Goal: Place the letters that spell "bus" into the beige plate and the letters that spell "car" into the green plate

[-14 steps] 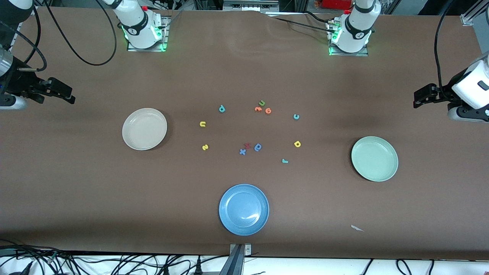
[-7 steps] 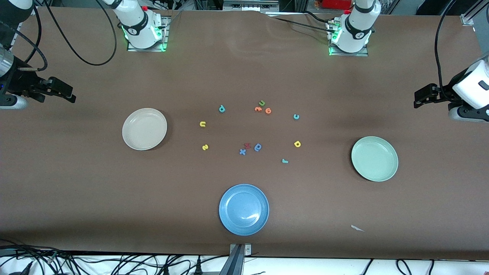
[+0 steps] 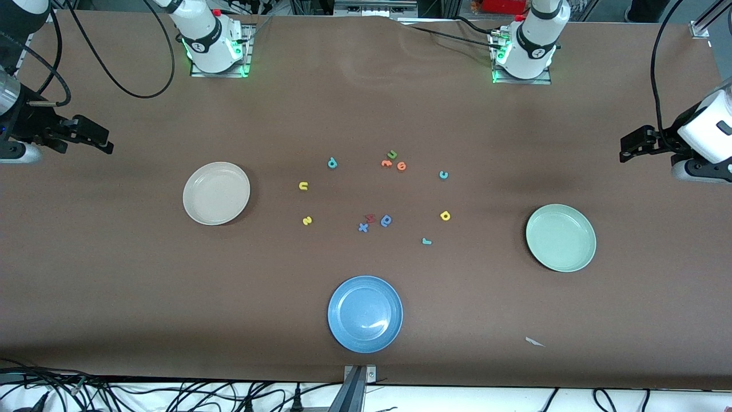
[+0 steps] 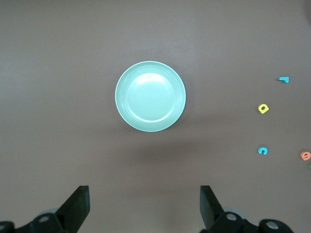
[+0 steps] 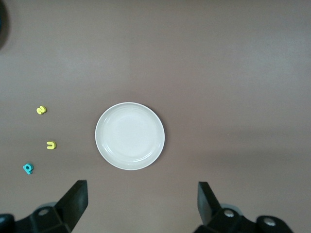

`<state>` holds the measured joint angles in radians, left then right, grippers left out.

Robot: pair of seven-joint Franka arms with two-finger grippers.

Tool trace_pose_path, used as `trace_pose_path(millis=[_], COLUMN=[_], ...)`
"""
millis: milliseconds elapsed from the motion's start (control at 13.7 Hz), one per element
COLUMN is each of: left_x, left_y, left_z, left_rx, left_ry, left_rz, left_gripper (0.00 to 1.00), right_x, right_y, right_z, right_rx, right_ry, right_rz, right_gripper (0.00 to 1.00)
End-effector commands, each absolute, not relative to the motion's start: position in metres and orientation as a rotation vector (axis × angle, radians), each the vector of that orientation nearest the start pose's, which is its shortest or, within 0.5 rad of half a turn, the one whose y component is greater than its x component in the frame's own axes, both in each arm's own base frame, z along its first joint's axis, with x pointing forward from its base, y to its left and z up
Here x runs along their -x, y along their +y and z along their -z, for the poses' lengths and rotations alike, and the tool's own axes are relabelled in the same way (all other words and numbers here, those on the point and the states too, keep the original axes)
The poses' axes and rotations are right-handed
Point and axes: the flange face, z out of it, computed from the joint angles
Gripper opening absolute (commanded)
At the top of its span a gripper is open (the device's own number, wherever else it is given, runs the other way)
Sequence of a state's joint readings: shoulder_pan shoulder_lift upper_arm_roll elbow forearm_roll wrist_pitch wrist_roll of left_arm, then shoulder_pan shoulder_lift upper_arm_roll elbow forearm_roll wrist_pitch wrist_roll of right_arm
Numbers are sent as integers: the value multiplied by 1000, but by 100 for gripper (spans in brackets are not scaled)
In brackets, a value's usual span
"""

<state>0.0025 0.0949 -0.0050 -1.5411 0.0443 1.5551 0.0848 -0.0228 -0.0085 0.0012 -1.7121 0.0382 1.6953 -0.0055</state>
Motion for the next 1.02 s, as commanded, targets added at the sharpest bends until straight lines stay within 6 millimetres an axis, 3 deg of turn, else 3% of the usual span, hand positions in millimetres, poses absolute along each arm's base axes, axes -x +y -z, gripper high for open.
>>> trace_pose_path(millis=[0,946], left_x=[-577,-576], left_y=[3,16], left_z=[-592,-594], left_rx=[3117,3151], left_ry=[166,121], left_rz=[-100,-91], left_gripper=[100,100], right_x=[-560,-560], right_y=[-10,-10], right_z=[-578,-578], right_rx=[3111,3109], right_ry=[38,39], right_rz=[-26,-28], right_gripper=[100,100])
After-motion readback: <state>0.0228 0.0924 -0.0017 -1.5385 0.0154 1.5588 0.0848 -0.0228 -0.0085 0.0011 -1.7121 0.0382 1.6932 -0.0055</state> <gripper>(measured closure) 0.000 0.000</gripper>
